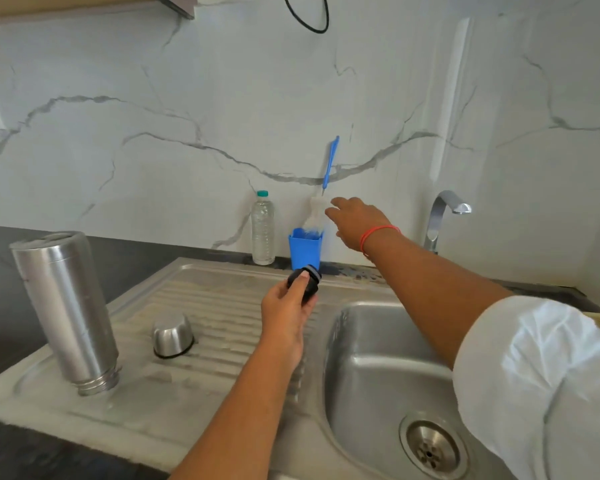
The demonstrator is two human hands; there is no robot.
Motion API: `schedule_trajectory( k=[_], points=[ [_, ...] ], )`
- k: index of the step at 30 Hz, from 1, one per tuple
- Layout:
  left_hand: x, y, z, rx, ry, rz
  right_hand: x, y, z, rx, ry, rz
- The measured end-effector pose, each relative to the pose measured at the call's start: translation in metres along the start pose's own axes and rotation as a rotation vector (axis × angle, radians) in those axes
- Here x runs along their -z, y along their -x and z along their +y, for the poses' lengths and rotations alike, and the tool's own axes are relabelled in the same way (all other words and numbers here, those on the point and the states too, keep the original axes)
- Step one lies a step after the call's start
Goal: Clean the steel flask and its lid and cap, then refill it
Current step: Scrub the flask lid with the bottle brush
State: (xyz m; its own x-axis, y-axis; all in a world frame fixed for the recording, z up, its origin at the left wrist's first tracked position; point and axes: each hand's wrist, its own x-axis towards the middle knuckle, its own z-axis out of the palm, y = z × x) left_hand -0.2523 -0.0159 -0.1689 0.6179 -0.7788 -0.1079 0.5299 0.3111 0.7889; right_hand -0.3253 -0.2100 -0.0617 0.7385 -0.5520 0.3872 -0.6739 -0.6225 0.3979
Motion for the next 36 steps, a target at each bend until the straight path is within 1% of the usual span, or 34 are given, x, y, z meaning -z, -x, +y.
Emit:
schedule_trajectory(
  k=[4,6,10,15,18,23,27,29,32,36],
  points=[
    [0.004,-0.003,0.007,0.025,0.084,0.012,-0.004,-0.043,0.014,0.045,0.121,0.005],
    [0.003,-0.005,0.008,0.043,0.113,0.011,-0.006,-0.061,0.02,0.067,0.141,-0.036],
    [0.004,-0.008,0.005,0.086,0.155,-0.005,-0.011,-0.09,0.025,0.077,0.108,-0.13],
    [0.005,-0.01,0.003,0.107,0.184,-0.027,-0.01,-0.109,0.017,0.055,0.082,-0.113],
    [0.004,-0.009,0.006,0.115,0.196,-0.034,-0.005,-0.116,0.01,0.039,0.055,-0.062],
    [0.002,-0.003,0.01,0.133,0.212,-0.05,0.022,-0.114,0.008,0.081,0.12,0.023],
    [0.002,-0.001,0.011,0.146,0.226,-0.058,0.047,-0.106,0.011,0.029,0.121,0.066],
    [0.002,0.0,0.011,0.15,0.228,-0.06,0.056,-0.1,0.012,-0.039,0.106,0.11],
    [0.001,-0.002,0.011,0.155,0.246,-0.065,0.066,-0.091,0.013,-0.103,0.196,0.174],
    [0.003,-0.004,0.013,0.155,0.26,-0.066,0.077,-0.088,0.014,-0.125,0.316,0.197]
  ],
)
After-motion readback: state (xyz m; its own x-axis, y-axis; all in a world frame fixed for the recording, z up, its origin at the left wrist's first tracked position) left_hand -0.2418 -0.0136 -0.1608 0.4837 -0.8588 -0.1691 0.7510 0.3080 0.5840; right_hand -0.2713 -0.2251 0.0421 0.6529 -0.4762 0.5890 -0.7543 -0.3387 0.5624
